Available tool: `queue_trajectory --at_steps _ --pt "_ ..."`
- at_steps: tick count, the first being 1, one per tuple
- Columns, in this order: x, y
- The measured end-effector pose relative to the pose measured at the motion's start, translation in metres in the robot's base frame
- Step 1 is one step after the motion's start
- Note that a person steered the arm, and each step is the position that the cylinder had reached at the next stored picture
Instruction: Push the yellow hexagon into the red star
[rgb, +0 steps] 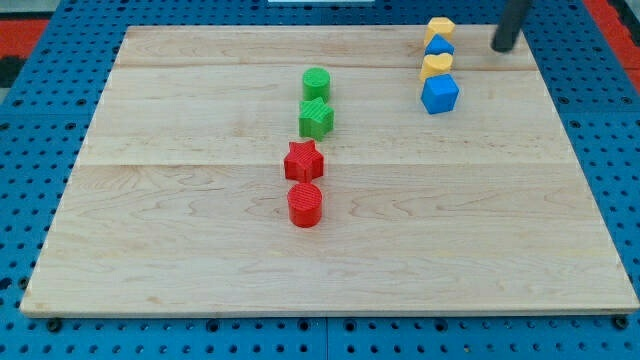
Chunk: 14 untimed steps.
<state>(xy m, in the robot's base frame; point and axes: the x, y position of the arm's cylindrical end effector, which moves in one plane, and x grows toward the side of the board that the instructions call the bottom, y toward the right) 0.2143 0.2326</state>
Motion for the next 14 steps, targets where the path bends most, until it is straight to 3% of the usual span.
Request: queue_trajectory --at_steps 2,4,7,9,10,12,14 --pt "-0.023 -0.044" --pt "0.003 -0.114" --pt "0.030 -0.130" --pt "0.077 -0.192" --pt "0.090 -0.199" --pt "0.177 -0.218" --pt "0.209 -0.215"
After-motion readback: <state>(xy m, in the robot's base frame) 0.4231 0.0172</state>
